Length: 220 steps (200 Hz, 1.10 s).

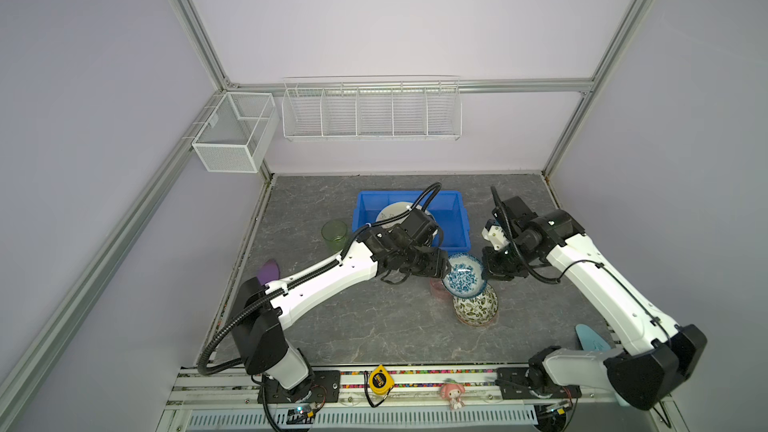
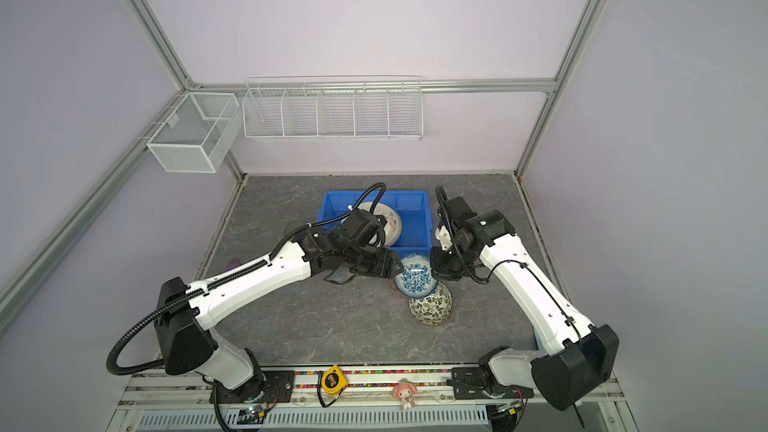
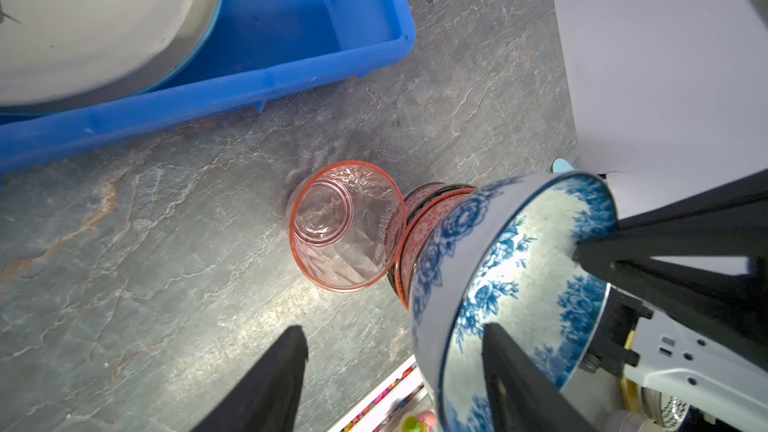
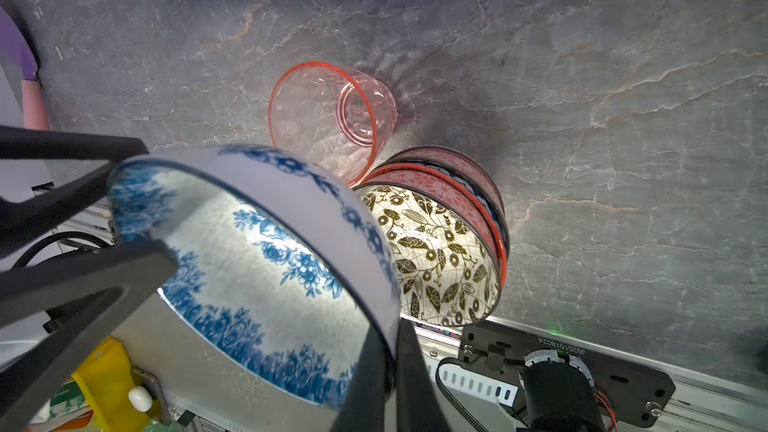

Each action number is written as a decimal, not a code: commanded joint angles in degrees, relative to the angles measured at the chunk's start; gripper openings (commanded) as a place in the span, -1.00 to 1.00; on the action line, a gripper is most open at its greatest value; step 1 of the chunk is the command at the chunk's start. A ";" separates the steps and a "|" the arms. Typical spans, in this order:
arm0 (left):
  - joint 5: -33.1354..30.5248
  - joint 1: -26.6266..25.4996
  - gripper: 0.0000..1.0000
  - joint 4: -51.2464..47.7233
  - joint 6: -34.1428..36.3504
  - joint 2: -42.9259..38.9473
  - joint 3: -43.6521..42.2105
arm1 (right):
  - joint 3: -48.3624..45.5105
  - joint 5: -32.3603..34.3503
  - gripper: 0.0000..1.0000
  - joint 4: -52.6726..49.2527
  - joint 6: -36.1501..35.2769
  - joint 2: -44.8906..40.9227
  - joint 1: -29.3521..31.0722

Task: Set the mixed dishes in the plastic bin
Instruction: 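Reach the left gripper to the bowl rim and grip it while right holds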

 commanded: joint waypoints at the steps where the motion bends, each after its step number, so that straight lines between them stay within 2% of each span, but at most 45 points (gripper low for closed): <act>1: -0.71 -0.18 0.20 -0.94 0.54 0.92 1.56 | 2.10 -1.93 -0.86 1.58 -1.34 0.72 0.59; 136: -1.80 -0.18 -0.75 -3.70 1.50 3.90 4.53 | 3.90 -2.46 -0.86 3.44 -3.29 4.92 0.68; 195: -1.66 -0.18 -1.00 -4.44 1.59 5.19 5.37 | 5.40 -3.66 -0.86 4.57 -3.29 5.83 0.68; 220: -2.20 -0.18 -1.00 -5.05 1.59 5.45 5.82 | 5.26 -4.25 -0.86 5.29 -3.24 5.92 0.63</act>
